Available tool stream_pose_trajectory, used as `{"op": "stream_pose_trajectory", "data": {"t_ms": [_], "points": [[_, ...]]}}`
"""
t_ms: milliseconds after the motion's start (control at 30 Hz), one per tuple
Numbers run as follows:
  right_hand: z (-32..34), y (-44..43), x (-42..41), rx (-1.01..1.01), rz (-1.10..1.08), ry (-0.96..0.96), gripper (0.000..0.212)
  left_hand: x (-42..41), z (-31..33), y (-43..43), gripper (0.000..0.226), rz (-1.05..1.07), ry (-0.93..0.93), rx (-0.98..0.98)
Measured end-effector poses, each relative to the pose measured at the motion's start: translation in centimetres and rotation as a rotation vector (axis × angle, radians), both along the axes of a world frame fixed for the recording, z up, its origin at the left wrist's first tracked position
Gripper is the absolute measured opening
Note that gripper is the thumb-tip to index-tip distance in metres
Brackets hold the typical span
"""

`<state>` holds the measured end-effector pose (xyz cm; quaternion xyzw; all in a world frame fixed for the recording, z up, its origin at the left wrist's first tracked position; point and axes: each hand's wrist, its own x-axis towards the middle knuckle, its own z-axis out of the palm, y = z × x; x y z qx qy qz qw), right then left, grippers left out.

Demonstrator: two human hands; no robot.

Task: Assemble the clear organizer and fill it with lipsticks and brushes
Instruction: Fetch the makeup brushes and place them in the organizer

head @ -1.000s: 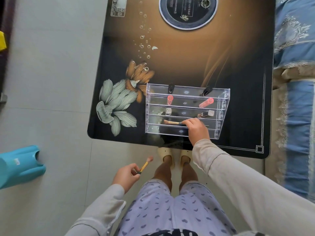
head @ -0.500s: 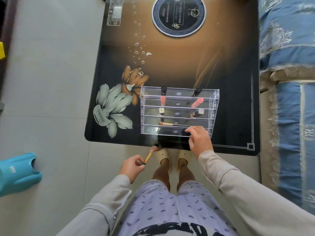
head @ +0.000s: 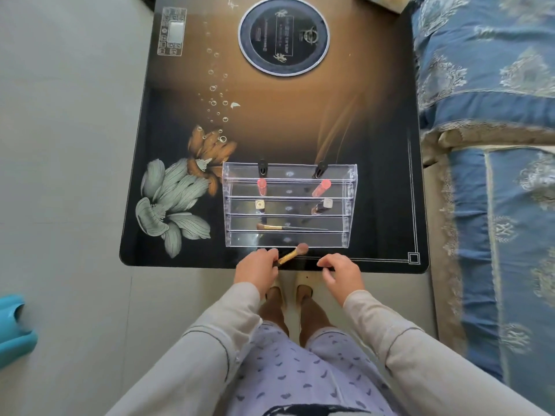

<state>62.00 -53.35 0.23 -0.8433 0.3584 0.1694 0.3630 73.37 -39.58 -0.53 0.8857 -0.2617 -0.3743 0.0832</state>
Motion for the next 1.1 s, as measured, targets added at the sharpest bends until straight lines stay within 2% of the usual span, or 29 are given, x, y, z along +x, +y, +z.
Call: {"op": "stream_pose_trajectory", "data": {"t_ms": [200,400,833,1000,1100], "points": [[-0.4,-2.3,-4.2,-0.017,-0.126,0.163,0.021,1.9,-1.6,-2.7,0.028,-0.39,-0.237,-0.001],[-1.0,-3.2,-6.1,-0.001,-0.178,0.247,0.021,2.6,-2.3,-4.3,0.021,-0.615,-0.319,0.095],[-1.3,-3.9,-6.3,0.04,-0.234,0.292,0.02,2.3,-2.6,-5.1,0.022,-0.646,-0.311,0.161],[-1.1,-4.4,-6.8,0.056,-0.26,0.334,0.02,2.2,-2.8,-4.0,0.028,-0.533,-0.269,0.147],[-1.1,-4.8,-7.2,0.064,-0.263,0.333,0.02,1.9,-3.0,-2.6,0.029,-0.407,-0.242,0.074]]}}
